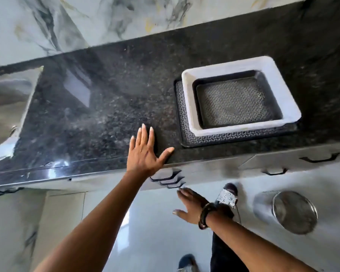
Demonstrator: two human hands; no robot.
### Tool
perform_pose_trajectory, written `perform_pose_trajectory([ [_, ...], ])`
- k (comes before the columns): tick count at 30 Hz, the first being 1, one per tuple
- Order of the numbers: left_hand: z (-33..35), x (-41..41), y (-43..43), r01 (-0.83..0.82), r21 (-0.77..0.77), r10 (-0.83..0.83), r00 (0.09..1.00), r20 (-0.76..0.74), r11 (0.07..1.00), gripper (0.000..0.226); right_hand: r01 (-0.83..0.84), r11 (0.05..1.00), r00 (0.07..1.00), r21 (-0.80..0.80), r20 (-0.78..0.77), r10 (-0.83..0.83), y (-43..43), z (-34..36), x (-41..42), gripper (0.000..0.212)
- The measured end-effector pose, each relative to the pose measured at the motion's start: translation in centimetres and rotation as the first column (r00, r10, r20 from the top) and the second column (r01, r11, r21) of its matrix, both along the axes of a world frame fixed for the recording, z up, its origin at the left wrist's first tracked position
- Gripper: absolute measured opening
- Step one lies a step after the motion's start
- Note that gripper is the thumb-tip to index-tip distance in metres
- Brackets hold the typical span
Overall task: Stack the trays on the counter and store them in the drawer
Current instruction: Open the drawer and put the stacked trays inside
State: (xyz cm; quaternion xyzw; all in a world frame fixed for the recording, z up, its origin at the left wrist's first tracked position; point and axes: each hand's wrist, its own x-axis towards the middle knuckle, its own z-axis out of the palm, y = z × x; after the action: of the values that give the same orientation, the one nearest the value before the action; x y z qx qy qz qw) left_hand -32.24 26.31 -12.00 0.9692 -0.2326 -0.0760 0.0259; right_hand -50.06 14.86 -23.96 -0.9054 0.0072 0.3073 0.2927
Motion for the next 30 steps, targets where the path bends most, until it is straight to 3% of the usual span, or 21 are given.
perform_pose_trajectory([
  [6, -1.8, 0.6, 0.4, -0.015, -0.077, 0.015, 1.0, 0.006, 0.997, 0.113, -0.007, 0.988, 0.999, -0.152, -0.045, 0.0, 6.5, -7.4, 8.2, 0.069],
  [10, -2.3, 0.5, 0.3, -0.02, -0.084, 0.019, 1.0, -0.014, 0.996, 0.114, 0.106, 0.969, 0.994, -0.223, -0.014, -0.112, 8.3, -9.3, 8.7, 0.067],
  [17, -1.6, 0.5, 0.1, -0.012, -0.023, 0.011, 0.998, -0.054, 1.0, 0.114, 0.082, 0.99, 0.953, -0.115, -0.281, -0.112, 11.0, -6.2, 0.4, 0.09],
  [21, -1.0, 0.4, 0.0, -0.006, 0.013, 0.007, 0.997, -0.076, 1.0, 0.116, 0.04, 0.99, 0.875, -0.136, -0.474, -0.1, 13.9, -4.9, -6.8, 0.126],
  [24, -0.5, 0.5, -0.1, -0.009, 0.031, 0.013, 0.994, -0.11, 0.999, 0.117, 0.054, 0.994, 0.834, -0.097, -0.543, -0.098, 14.5, -3.0, -10.6, 0.122],
  [28, 0.2, 0.7, -0.5, -0.024, 0.026, 0.029, 0.981, -0.192, 0.999, 0.117, -0.059, 0.998, 0.764, 0.015, -0.643, 0.055, 12.1, 2.4, -10.9, 0.112],
  [30, 0.6, 0.9, -0.9, -0.096, -0.013, 0.089, 0.957, -0.275, 0.995, 0.113, 0.065, 0.982, 0.704, 0.177, -0.705, 0.08, 7.4, 6.2, -9.7, 0.104],
])
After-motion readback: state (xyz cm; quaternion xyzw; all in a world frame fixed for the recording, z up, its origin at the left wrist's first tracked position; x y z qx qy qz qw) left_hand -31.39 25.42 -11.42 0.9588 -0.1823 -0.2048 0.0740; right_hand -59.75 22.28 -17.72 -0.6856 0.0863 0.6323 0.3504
